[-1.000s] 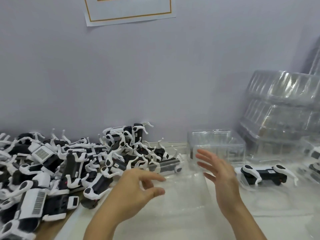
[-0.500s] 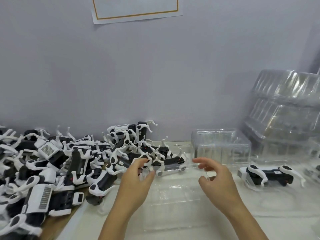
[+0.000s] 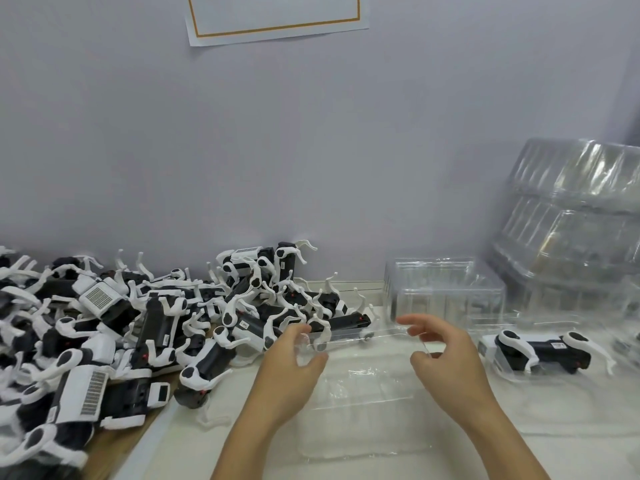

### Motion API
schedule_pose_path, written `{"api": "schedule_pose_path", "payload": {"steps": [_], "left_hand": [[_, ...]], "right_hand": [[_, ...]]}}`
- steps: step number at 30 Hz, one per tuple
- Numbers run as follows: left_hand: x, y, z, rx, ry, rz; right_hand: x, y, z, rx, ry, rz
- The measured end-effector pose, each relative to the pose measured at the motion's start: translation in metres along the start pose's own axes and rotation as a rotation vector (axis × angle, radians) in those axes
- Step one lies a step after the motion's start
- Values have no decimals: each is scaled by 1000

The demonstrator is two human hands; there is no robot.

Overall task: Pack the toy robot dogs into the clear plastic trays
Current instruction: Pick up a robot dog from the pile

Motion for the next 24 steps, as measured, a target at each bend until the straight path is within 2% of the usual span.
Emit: {"api": "schedule_pose_path", "payload": {"steps": [3,5,8,12,16,19,24], "left_hand": [[-8,-6,10,21,13,118],[-19,-11,18,-45,47,148],[-42,-12,26,-182,70,81],[-63,3,32,-370,25,-93],[-72,11,30,-422,-2,-140],[-75,11,30,-407,47,-84],[-73,6,41,-363,258,81]], "right_hand": [[0,-1,0,0,-1,2],[0,0,0,-3,-1,1],[0,1,0,7,-7,-2],[-1,1,2,24,-8,-1],[-1,2,4,41,-14,-2],[-1,2,5,52,-9,1],[-1,2,7,55,-7,2]]}}
Point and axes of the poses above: each hand's wrist, its own x-axis away from the middle knuckle, its own y-axis out of the palm, z = x × y, the point moved 2 cm from there along -x, towards the middle knuckle, and after that the axes turned 9 degrees about y, right-handed, at the moved point
